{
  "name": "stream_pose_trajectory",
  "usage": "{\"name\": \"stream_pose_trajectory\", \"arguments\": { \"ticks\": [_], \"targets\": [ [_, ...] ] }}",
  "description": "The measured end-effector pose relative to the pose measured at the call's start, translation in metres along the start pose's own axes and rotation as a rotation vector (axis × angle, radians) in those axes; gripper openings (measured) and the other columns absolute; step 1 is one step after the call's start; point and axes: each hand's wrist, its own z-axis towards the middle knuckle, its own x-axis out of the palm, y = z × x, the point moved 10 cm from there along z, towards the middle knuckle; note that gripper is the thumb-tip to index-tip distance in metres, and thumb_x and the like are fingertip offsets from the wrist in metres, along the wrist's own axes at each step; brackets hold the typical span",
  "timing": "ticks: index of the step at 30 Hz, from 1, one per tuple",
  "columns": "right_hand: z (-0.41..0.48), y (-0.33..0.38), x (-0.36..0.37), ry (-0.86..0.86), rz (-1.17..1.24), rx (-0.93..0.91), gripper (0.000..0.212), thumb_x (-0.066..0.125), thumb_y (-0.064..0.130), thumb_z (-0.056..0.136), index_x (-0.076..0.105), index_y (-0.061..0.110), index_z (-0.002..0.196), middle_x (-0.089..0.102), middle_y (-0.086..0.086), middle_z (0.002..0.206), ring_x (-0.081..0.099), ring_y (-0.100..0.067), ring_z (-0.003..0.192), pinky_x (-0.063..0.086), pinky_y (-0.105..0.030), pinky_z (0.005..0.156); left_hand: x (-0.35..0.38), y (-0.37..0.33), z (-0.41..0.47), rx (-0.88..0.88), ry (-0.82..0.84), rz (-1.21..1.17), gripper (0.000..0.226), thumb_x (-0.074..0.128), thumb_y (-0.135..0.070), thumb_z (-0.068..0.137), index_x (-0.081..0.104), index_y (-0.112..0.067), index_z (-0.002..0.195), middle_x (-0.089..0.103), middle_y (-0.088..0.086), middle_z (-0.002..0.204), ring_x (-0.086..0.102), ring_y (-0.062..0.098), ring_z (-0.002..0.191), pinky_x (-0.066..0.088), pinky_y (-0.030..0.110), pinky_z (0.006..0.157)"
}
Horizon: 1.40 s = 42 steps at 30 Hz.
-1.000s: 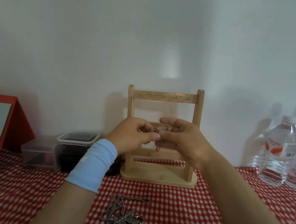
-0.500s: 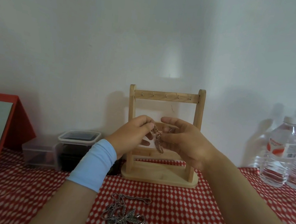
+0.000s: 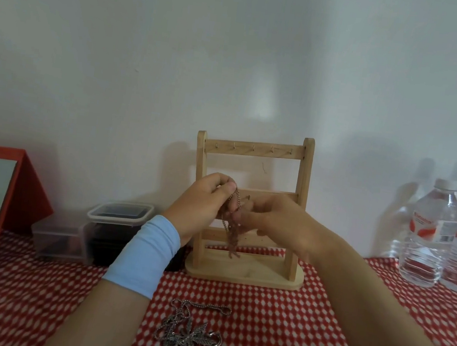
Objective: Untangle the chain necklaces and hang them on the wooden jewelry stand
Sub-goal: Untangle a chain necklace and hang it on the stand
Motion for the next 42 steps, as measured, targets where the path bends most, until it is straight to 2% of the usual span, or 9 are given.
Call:
{"name": "stream_pose_trajectory", "arguments": {
  "ticks": [3, 7, 13, 19, 23, 25, 31, 38, 42],
  "targets": [
    [0.002, -0.002, -0.004, -0.069, 0.098, 0.016, 0.028, 0.063, 0.032, 0.100, 0.075, 0.006, 0.100, 0.080, 0.001, 0.092, 0.075, -0.012, 0.086, 0.053, -0.034, 0.086, -0.007, 0.001, 0.002, -0.004, -0.027, 0.010, 0.018, 0.046, -0.017, 0.102, 0.060, -0.014, 0.091, 0.051, -0.009, 0.051, 0.055, 0.014, 0.059, 0.054, 0.033, 0.071],
    [0.005, -0.007, -0.006, -0.146, 0.613, 0.084, 0.038, 0.048, 0.031, 0.107, 0.063, 0.002, 0.089, 0.064, -0.010, 0.072, 0.062, -0.025, 0.065, 0.058, -0.042, 0.071, -0.002, 0.015, -0.002, -0.135, 0.079, -0.196, 0.020, 0.050, -0.019, 0.101, 0.063, -0.005, 0.097, 0.040, -0.003, 0.056, 0.044, 0.011, 0.052, 0.059, 0.039, 0.068],
    [0.001, -0.010, -0.008, -0.065, 0.559, 0.050, 0.042, 0.051, 0.038, 0.105, 0.057, 0.022, 0.066, 0.033, 0.005, 0.057, 0.029, -0.014, 0.049, 0.033, -0.030, 0.051, -0.005, 0.012, -0.006, -0.116, 0.132, 0.017, 0.014, 0.063, -0.021, 0.094, 0.071, -0.012, 0.102, 0.053, 0.002, 0.069, 0.042, 0.018, 0.054, 0.051, 0.027, 0.054],
    [0.005, -0.007, -0.006, -0.070, 0.534, -0.026, 0.026, 0.060, 0.027, 0.102, 0.069, 0.012, 0.082, 0.061, -0.009, 0.087, 0.060, -0.025, 0.085, 0.055, -0.046, 0.094, -0.015, 0.011, -0.005, -0.106, 0.096, 0.209, 0.035, 0.054, -0.036, 0.097, 0.067, -0.016, 0.072, 0.043, -0.001, 0.060, 0.037, 0.013, 0.050, 0.045, 0.027, 0.051],
    [0.009, -0.007, 0.004, -0.015, 0.722, -0.034, 0.019, 0.059, 0.006, 0.100, 0.069, -0.010, 0.104, 0.066, -0.005, 0.077, 0.063, -0.022, 0.073, 0.062, -0.040, 0.074, -0.016, 0.018, -0.006, -0.167, 0.083, 0.149, 0.034, 0.053, -0.041, 0.097, 0.061, -0.016, 0.074, 0.046, -0.013, 0.049, 0.036, 0.009, 0.045, 0.048, 0.029, 0.054],
    [0.009, -0.006, 0.009, 0.015, 0.690, -0.026, 0.024, 0.060, 0.005, 0.100, 0.059, -0.011, 0.117, 0.067, -0.007, 0.083, 0.062, -0.021, 0.073, 0.060, -0.037, 0.064, -0.017, 0.021, -0.007, -0.188, 0.094, 0.138, 0.028, 0.063, -0.045, 0.090, 0.067, -0.017, 0.088, 0.055, -0.008, 0.062, 0.044, 0.010, 0.050, 0.048, 0.029, 0.053],
    [0.006, -0.004, 0.016, 0.054, 0.508, -0.050, 0.023, 0.057, -0.012, 0.095, 0.052, 0.009, 0.101, 0.068, -0.012, 0.093, 0.068, -0.021, 0.078, 0.060, -0.034, 0.069, -0.026, 0.025, -0.004, -0.174, 0.032, 0.401, 0.030, 0.079, -0.036, 0.077, 0.060, -0.022, 0.096, 0.061, -0.002, 0.090, 0.059, 0.017, 0.071, 0.050, 0.030, 0.057],
    [0.008, -0.003, 0.002, -0.063, 0.452, -0.071, 0.043, 0.044, -0.023, 0.088, 0.044, 0.014, 0.066, 0.073, -0.004, 0.082, 0.066, -0.020, 0.072, 0.054, -0.037, 0.075, -0.029, 0.024, -0.004, -0.162, 0.037, 0.517, 0.014, 0.049, -0.009, 0.088, 0.049, -0.023, 0.090, 0.057, 0.002, 0.085, 0.054, 0.016, 0.056, 0.045, 0.024, 0.044],
    [0.009, -0.014, -0.018, -0.243, 0.558, -0.042, 0.043, 0.037, -0.022, 0.085, 0.047, 0.013, 0.063, 0.068, -0.005, 0.070, 0.059, -0.021, 0.070, 0.053, -0.033, 0.070, -0.035, 0.028, -0.005, -0.222, -0.011, 0.389, 0.031, 0.035, 0.008, 0.088, 0.057, -0.014, 0.088, 0.060, 0.006, 0.090, 0.057, 0.013, 0.046, 0.038, 0.016, 0.035]
  ]
}}
